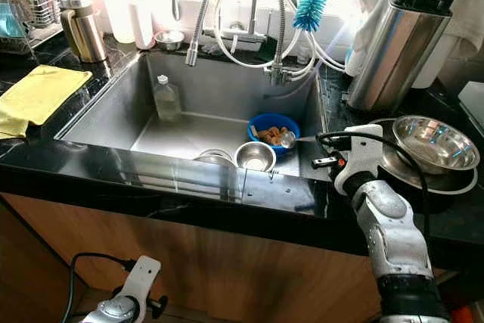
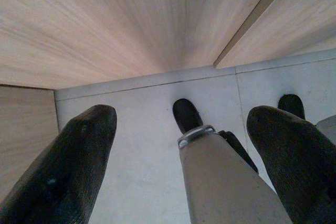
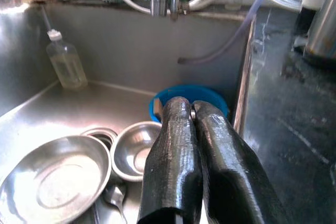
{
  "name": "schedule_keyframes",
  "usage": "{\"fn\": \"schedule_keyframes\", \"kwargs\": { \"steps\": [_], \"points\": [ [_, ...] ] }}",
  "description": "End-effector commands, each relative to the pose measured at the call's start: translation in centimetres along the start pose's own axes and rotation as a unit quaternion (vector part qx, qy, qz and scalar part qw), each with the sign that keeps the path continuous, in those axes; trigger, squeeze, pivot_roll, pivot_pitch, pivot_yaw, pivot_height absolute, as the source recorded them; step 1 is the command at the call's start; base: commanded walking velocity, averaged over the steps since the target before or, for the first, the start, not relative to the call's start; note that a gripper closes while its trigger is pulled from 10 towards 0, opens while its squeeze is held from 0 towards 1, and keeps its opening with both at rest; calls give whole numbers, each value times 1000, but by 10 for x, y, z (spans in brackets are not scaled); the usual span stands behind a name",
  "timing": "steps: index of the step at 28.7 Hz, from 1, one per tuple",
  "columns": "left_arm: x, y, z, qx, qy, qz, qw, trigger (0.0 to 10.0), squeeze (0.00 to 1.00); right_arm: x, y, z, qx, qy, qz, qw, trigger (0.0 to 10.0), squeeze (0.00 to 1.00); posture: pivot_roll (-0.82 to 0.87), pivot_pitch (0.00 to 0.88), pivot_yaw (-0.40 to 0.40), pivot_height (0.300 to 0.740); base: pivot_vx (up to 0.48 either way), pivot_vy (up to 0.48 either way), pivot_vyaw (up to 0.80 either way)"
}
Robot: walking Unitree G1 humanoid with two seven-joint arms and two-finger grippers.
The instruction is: Kitchen organization
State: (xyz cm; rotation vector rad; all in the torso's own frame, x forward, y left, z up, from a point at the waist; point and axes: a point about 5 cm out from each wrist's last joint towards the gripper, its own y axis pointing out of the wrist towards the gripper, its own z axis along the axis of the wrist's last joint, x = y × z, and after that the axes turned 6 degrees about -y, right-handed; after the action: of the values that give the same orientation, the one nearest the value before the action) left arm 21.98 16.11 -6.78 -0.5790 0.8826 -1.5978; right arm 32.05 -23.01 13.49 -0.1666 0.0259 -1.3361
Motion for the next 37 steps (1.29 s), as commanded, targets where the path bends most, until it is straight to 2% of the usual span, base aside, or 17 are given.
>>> {"fn": "schedule_keyframes", "kwargs": {
  "steps": [1, 6, 8, 9, 10, 11, 12, 30, 31, 33, 37],
  "points": [
    [0, 0, 2, 1, -8, 4, 1000, 10000, 0, 3, 4, 5, 8, -13, 4, 1000, 10000, 0, 65, 0, -82, 736, 0, 0, 0],
    [1, 0, 1, 1, -9, 4, 1000, 10000, 0, 2, 8, 6, 16, -15, 15, 1000, 10000, 0, 65, 0, -82, 736, 0, 0, 0],
    [0, 0, 1, 0, -9, 5, 1000, 10000, 0, 1, 10, 8, 21, -17, 18, 999, 10000, 31, 65, 0, -82, 736, 0, 0, 0],
    [0, 0, 1, 0, -9, 5, 1000, 10000, 0, 0, 11, 10, 25, -18, 20, 999, 10000, 537, 65, 0, -83, 736, 0, 0, 0],
    [0, 0, 1, -1, -9, 5, 1000, 10000, 0, 0, 11, 11, 28, -19, 21, 999, 10000, 706, 65, 0, -83, 736, 0, 0, 0],
    [-1, 0, 0, -1, -9, 5, 1000, 10000, 0, 0, 12, 13, 31, -20, 20, 999, 10000, 918, 66, 0, -83, 736, 0, 0, 0],
    [-1, 0, 0, -1, -9, 5, 1000, 10000, 0, 0, 12, 15, 35, -22, 20, 999, 10000, 1000, 67, 0, -84, 736, 0, 0, 0],
    [1, -1, -8, -9, -9, 4, 1000, 10000, 0, -11, 16, 26, 63, -32, 14, 997, 10000, 1000, 72, 0, -89, 736, 0, 0, 0],
    [1, -1, -8, -10, -10, 4, 1000, 10000, 0, -10, 15, 28, 66, -39, -3, 997, 10000, 0, 73, 0, -92, 736, 0, 0, 0],
    [1, -1, -8, -10, -11, 4, 1000, 10000, 0, -9, 15, 30, 67, -41, -12, 997, 10000, 0, 73, 0, -92, 736, 0, 0, 0],
    [-1, -1, -9, -13, -11, 7, 1000, 10000, 0, 2, 7, 43, 54, -42, -81, 994, 10000, 0, 59, 0, -82, 736, 0, 0, 0]
  ]
}}
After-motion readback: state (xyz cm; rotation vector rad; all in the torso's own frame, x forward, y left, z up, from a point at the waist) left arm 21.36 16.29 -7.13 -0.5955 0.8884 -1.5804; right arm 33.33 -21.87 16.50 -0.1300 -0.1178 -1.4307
